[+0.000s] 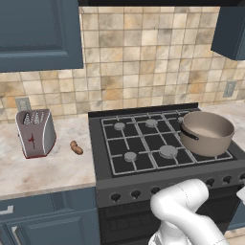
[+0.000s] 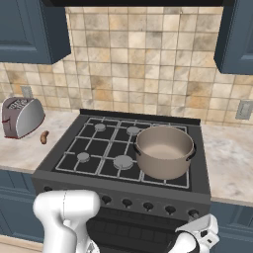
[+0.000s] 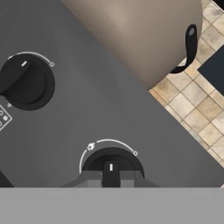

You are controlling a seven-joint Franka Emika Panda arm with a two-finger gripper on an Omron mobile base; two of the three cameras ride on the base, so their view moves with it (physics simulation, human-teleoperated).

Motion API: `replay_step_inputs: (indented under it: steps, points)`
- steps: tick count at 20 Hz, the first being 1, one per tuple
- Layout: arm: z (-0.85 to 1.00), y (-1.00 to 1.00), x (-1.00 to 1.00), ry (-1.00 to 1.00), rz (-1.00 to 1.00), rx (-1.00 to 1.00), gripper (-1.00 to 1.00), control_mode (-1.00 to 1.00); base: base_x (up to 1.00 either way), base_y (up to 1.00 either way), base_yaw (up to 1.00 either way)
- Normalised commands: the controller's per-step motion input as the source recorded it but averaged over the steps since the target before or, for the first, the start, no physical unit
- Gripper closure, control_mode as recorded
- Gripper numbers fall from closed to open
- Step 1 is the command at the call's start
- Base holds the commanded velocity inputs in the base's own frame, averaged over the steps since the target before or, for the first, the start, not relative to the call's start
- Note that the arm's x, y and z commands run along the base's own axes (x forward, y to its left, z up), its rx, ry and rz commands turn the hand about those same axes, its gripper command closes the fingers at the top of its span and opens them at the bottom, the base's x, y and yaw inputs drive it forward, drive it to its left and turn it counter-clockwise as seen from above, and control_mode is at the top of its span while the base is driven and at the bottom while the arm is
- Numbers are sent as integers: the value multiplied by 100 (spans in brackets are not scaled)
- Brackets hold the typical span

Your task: Turn on the burner for the pot on the stove. Wait thirty seconds for the pot to heat up. Then add the potato to the pot.

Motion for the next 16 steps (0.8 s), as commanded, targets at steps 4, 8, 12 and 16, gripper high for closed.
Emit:
replay_step_inputs:
  steps: [4, 8, 12, 16]
  points:
    - [0, 0, 0, 0, 0, 0, 100, -100, 0, 0, 0]
    - [0, 0, 0, 0, 0, 0, 100, -100, 0, 0, 0]
    - [0, 0, 0, 0, 0, 0, 100, -100, 0, 0, 0]
    - [0, 0, 0, 0, 0, 0, 100, -100, 0, 0, 0]
